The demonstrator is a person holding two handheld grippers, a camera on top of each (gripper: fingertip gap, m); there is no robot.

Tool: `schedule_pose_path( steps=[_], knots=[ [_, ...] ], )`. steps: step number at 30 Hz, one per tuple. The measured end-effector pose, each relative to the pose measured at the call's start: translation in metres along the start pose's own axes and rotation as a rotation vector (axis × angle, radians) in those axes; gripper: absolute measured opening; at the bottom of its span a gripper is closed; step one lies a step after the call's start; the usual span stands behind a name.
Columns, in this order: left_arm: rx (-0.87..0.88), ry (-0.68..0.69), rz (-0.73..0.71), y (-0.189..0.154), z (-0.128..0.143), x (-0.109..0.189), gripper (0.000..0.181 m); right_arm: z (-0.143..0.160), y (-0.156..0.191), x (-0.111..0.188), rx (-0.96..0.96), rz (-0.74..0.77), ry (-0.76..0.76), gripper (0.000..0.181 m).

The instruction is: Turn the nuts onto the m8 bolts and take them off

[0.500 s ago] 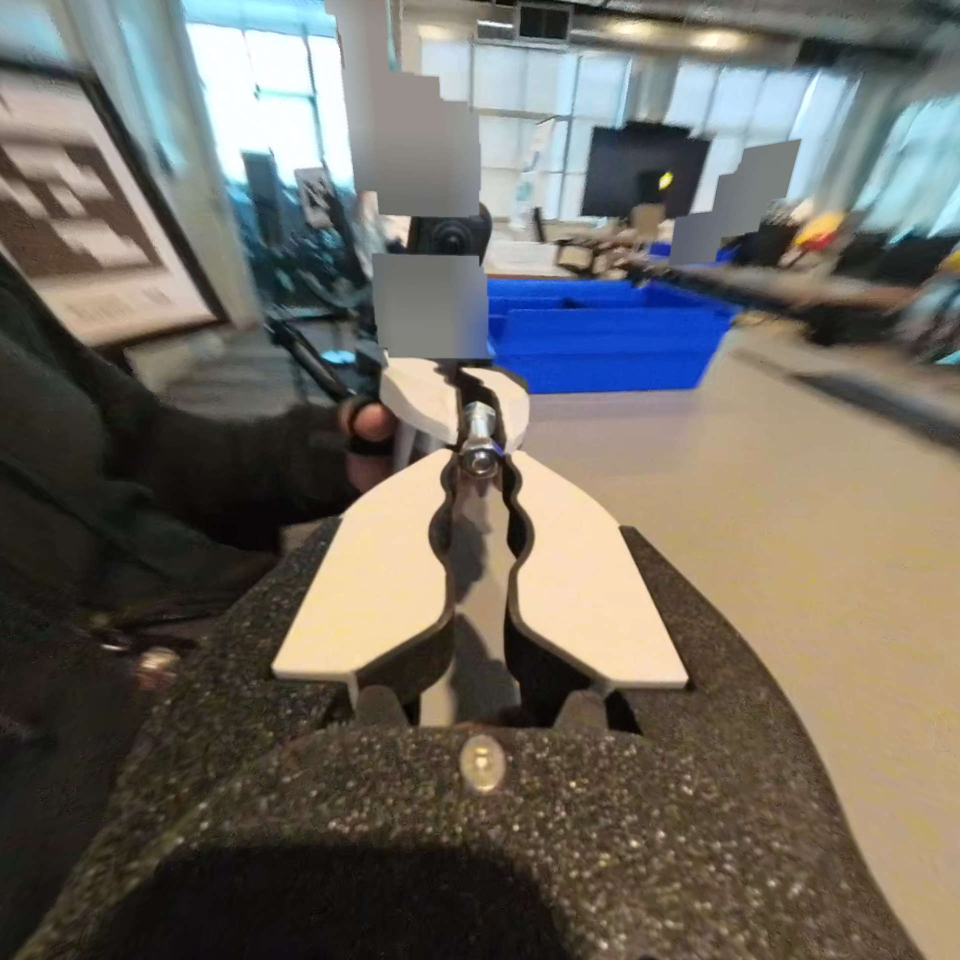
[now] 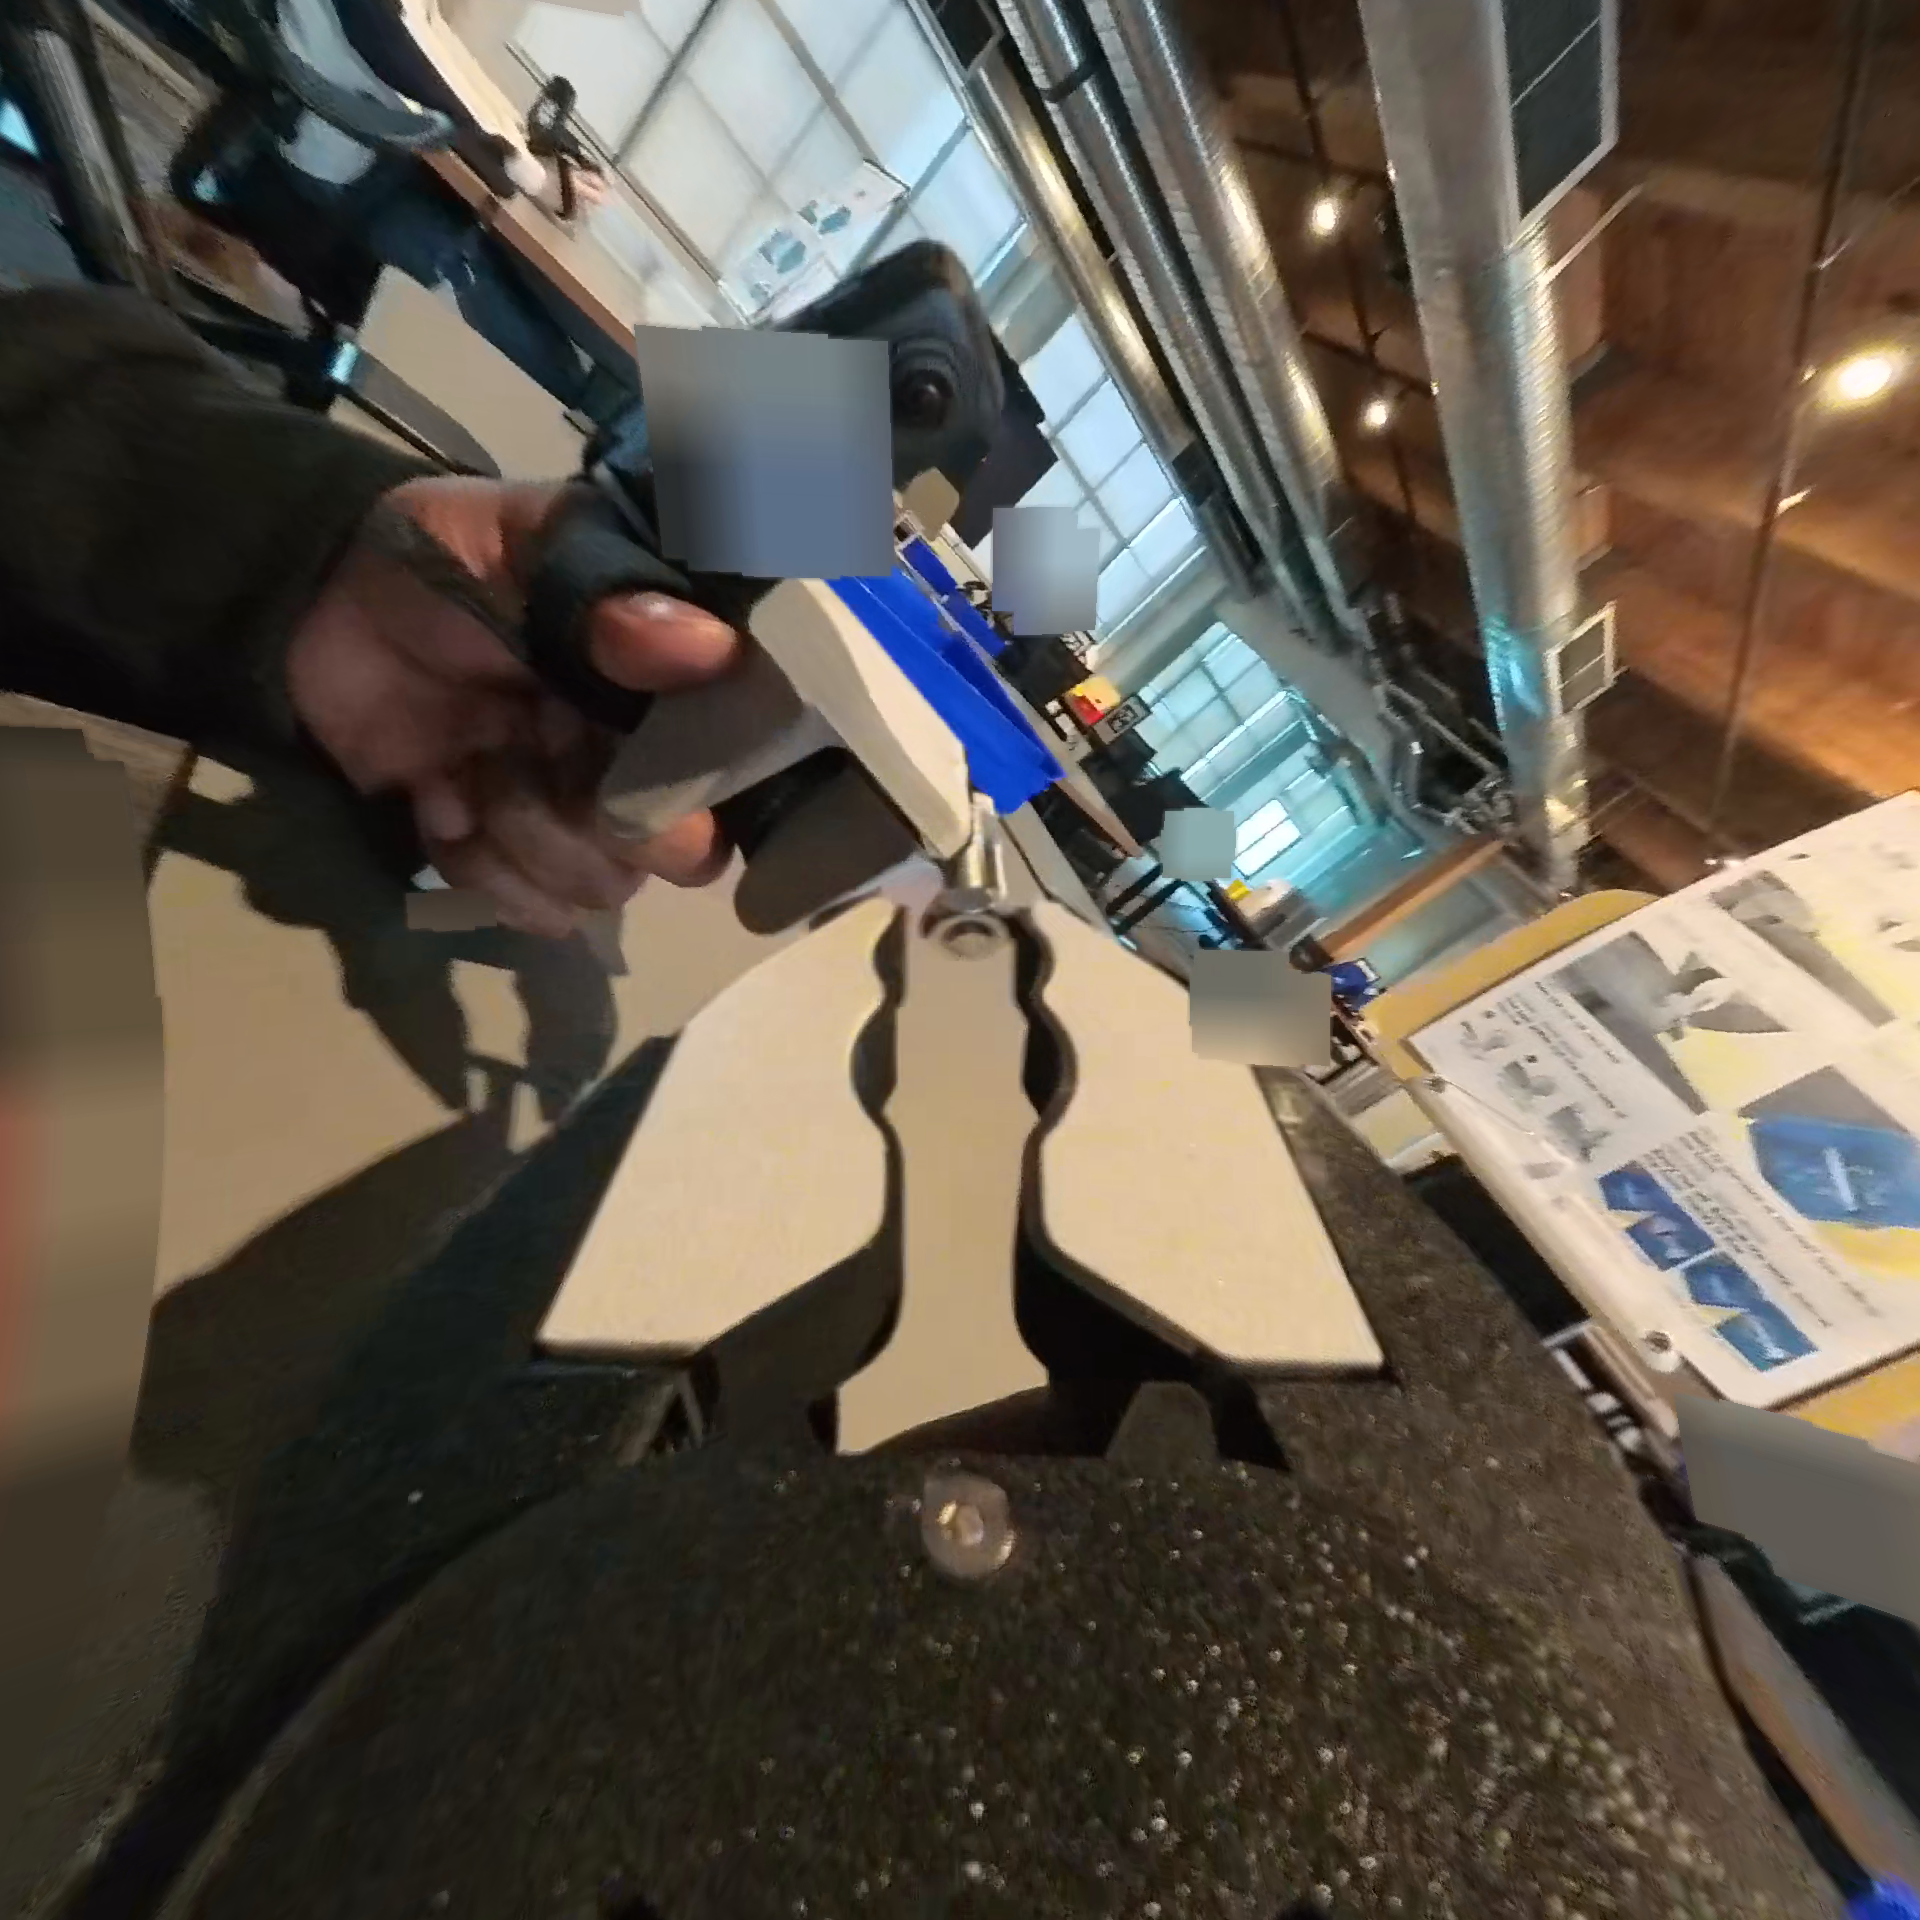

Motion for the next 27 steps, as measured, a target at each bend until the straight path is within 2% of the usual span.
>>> schedule_pose_path(
  steps=[2, 4, 9, 11, 13, 18, 20, 25, 27],
  knots=[
    [-0.003, 0.005, -0.003, 0.000, 0.000, -0.001, 0.015, 0.001, -0.001, 0.000, -0.006, 0.004, 0.010, 0.016],
    [-0.007, 0.008, -0.002, -0.001, 0.001, -0.001, 0.015, 0.001, -0.002, 0.001, -0.142, -0.055, 0.005, 0.016],
    [-0.037, 0.036, 0.003, -0.004, 0.003, -0.004, 0.015, 0.006, -0.010, 0.004, -0.890, -0.393, -0.044, 0.016],
    [-0.035, 0.032, -0.002, -0.003, 0.003, -0.004, 0.015, 0.007, -0.011, 0.004, -1.023, -0.463, -0.058, 0.017],
    [-0.015, 0.004, -0.001, -0.002, 0.000, -0.001, 0.015, 0.006, -0.013, 0.004, -0.923, -0.393, -0.065, 0.030],
    [0.014, -0.030, -0.006, 0.002, -0.003, 0.003, 0.015, 0.005, -0.004, 0.000, -0.258, -0.114, 0.021, 0.039],
    [0.011, -0.023, -0.009, 0.002, -0.002, 0.002, 0.015, 0.008, 0.000, -0.003, -0.072, -0.030, 0.060, 0.039],
    [0.016, -0.007, -0.011, 0.002, -0.001, 0.000, 0.015, 0.007, 0.004, -0.004, 0.168, 0.082, 0.067, 0.036],
    [0.013, 0.006, -0.018, 0.002, 0.001, -0.001, 0.015, 0.006, 0.004, -0.004, 0.196, 0.097, 0.061, 0.024]
  ],
)
Point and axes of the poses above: each gripper's, where its closed fingertips meet, x back along the fingers, z out of its underside, y = z × x across the jaws, the point moved 5 cm from there along x, back along the fingers, and after that the axes turned 1 degree about z, right-handed, at the moved point
